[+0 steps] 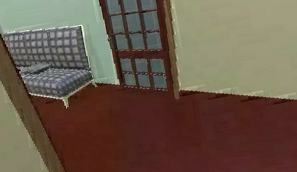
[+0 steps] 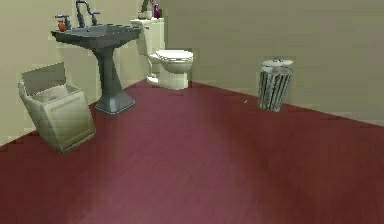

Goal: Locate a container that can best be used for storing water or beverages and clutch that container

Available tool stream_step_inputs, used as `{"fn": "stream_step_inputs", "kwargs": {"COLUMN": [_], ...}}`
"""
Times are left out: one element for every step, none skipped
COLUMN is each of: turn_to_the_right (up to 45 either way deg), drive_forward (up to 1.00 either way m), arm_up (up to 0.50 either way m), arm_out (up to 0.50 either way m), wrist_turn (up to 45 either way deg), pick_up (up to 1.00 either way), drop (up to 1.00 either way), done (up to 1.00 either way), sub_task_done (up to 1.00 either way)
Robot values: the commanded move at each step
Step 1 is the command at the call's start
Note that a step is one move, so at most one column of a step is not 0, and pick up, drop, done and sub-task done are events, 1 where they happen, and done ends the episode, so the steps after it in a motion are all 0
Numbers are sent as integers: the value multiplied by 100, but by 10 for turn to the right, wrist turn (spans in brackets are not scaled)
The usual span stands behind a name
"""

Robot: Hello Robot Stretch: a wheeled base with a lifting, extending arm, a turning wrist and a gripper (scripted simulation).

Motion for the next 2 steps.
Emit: {"fn": "stream_step_inputs", "kwargs": {"turn_to_the_right": [-30, 0], "drive_forward": [0, 90], "arm_up": [0, 0], "arm_out": [0, 0], "wrist_turn": [0, 0], "pick_up": [0, 0], "drop": [0, 0], "done": [0, 0], "sub_task_done": [0, 0]}}
